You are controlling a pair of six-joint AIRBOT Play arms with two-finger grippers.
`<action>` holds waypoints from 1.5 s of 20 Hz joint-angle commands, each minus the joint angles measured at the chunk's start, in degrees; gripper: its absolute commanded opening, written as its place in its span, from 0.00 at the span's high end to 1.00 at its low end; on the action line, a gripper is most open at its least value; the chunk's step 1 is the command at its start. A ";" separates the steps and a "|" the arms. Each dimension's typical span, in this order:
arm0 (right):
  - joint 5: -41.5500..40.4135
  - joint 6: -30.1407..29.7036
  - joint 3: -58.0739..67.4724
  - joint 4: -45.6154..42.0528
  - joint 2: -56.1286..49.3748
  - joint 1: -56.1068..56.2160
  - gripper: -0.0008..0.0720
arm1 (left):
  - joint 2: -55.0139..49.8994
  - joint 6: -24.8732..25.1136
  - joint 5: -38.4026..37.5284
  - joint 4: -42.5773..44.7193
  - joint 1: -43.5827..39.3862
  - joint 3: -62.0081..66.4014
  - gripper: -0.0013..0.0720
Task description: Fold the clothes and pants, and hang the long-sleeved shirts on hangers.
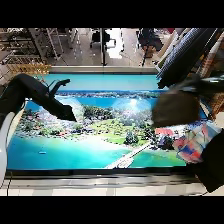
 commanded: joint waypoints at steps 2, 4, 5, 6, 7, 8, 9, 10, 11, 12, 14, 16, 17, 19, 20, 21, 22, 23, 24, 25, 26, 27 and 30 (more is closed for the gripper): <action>7.89 -0.63 -6.86 -5.99 10.88 -27.58 0.97 | 3.37 1.09 0.20 0.00 -0.07 0.02 0.97; 10.47 -2.93 -16.41 -6.47 12.85 -37.29 0.97 | 3.28 1.51 -0.28 0.00 -0.07 0.02 0.97; 11.58 -3.82 -21.97 -8.94 13.11 -40.65 0.97 | 3.28 1.51 -0.79 0.00 -0.07 0.02 0.97; 12.24 -3.80 -26.95 -12.59 13.18 -42.88 0.97 | 3.28 1.49 -0.87 0.00 -0.07 0.02 0.97; 11.58 -3.80 -31.80 -17.25 13.16 -44.63 0.97 | 3.28 1.46 -0.85 0.00 -0.07 0.02 0.97; 9.27 -3.82 -35.89 -21.66 13.16 -45.81 0.97 | 3.28 1.49 -0.85 0.00 -0.07 0.02 0.97; 6.12 -3.87 -38.93 -24.30 13.09 -46.45 0.79 | 3.28 1.49 -0.87 0.00 -0.07 0.02 0.97; 3.21 -4.31 -41.11 -25.14 12.76 -46.42 0.39 | 3.28 1.49 -0.96 0.00 -0.07 0.02 0.97; 1.62 -6.12 -41.77 -25.07 12.37 -46.03 0.11 | 3.28 1.46 -1.36 0.00 -0.07 0.02 0.97; 1.01 -8.98 -40.87 -25.07 12.04 -45.16 0.03 | 3.28 1.46 -1.53 0.00 -0.07 0.02 0.97; -1.07 -11.28 -35.76 -24.83 11.98 -43.08 0.03 | 3.30 1.46 -1.14 0.17 0.07 0.02 0.97; -5.75 -11.28 -28.26 -19.39 11.98 -39.76 0.03 | 3.43 1.44 -0.02 6.08 0.20 0.02 0.97; -8.76 -11.28 -25.24 -14.03 12.00 -37.20 0.03 | 3.78 0.92 -0.02 14.45 0.17 0.02 0.97; -10.75 -11.32 -22.88 -2.97 12.00 -30.21 0.03 | 5.60 -5.35 -0.90 39.04 0.17 0.02 0.98; -10.62 -11.32 -23.06 -0.59 11.93 -25.40 0.03 | 7.50 -7.85 -2.43 49.44 0.72 0.02 0.97; -10.60 -11.34 -23.41 -1.38 11.74 -20.31 0.03 | 9.97 -9.92 -4.87 55.71 1.62 0.02 0.97; -10.95 -11.37 -24.57 -3.28 11.69 -14.58 0.03 | 12.50 -11.04 -7.10 58.12 2.78 0.02 0.97; -11.80 -11.34 -26.12 -5.09 11.69 -9.31 0.03 | 15.19 -11.43 -9.38 58.25 4.35 0.02 0.97; -13.03 -11.34 -28.00 -6.99 11.69 -3.78 0.04 | 17.29 -12.39 -11.43 58.51 5.62 0.02 0.97; -14.93 -11.37 -29.64 -9.05 11.69 0.98 0.13 | 19.15 -15.39 -12.31 58.29 6.73 0.02 0.97; -18.25 -11.37 -31.21 -12.09 11.69 5.53 0.38 | 20.46 -18.12 -12.31 58.34 7.34 0.02 0.97; -21.70 -11.37 -32.22 -15.30 11.69 9.03 0.65 | 21.46 -22.47 -12.31 58.25 7.65 0.02 0.97; -33.38 -11.37 -32.57 -23.21 11.72 14.36 0.97 | 22.49 -24.96 -12.28 58.49 7.65 0.02 0.97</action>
